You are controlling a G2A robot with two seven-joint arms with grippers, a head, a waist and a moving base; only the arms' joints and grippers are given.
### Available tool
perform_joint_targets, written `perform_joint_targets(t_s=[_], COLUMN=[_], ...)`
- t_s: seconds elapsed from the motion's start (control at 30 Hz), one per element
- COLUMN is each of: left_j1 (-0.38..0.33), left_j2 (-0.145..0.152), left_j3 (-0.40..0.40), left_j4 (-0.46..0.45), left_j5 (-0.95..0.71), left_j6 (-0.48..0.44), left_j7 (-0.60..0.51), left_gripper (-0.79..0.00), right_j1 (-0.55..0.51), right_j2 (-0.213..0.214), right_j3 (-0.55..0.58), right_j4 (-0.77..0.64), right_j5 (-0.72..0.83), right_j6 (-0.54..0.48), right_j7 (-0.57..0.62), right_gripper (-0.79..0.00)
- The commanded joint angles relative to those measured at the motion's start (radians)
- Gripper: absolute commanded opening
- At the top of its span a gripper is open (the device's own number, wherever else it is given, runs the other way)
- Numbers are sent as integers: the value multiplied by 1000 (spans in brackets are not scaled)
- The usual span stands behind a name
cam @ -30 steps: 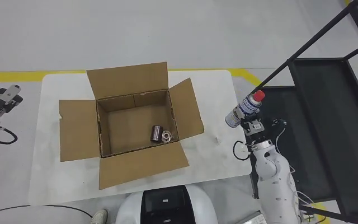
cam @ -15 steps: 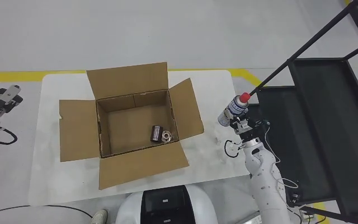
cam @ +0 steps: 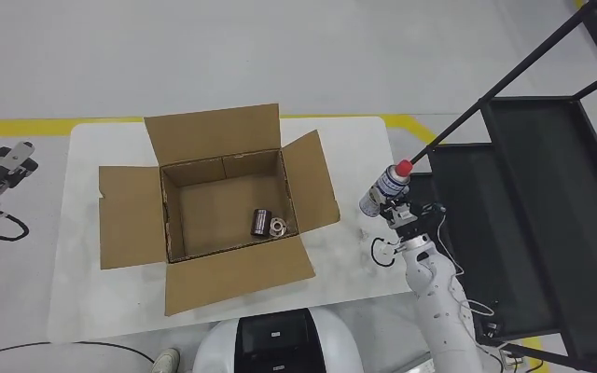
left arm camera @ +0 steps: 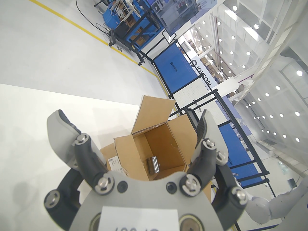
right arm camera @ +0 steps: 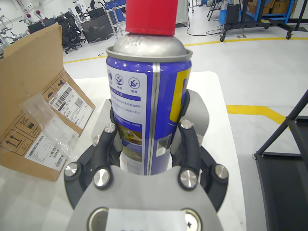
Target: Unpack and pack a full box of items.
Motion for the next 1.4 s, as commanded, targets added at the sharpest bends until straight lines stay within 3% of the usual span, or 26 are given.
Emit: perform_joint_targets(t_s=[0.0, 0.27, 0.47, 0.9, 1.37], left_j1=[0, 0, 0, 0, 0], left_j2=[0, 0, 0, 0, 0], left_j3=[0, 0, 0, 0, 0], left_j4=[0, 0, 0, 0, 0], left_j5=[0, 0, 0, 0, 0], left_j6=[0, 0, 0, 0, 0], left_j7=[0, 0, 0, 0, 0], left_gripper=[0, 0, 0, 0, 0], right_j1=[6, 64, 149, 386, 488], right_j2=[3, 16, 31, 48, 45], right_j3=[-6, -45, -62, -107, -157], right_j4=[32, 182, 327, 703, 897], right_j5=[-15, -99, -186, -221, -207], right_j6=[9, 42, 126, 238, 328], right_j7=[-27, -229, -381, -525, -595], right_gripper=[-785, -785, -785, -785, -785])
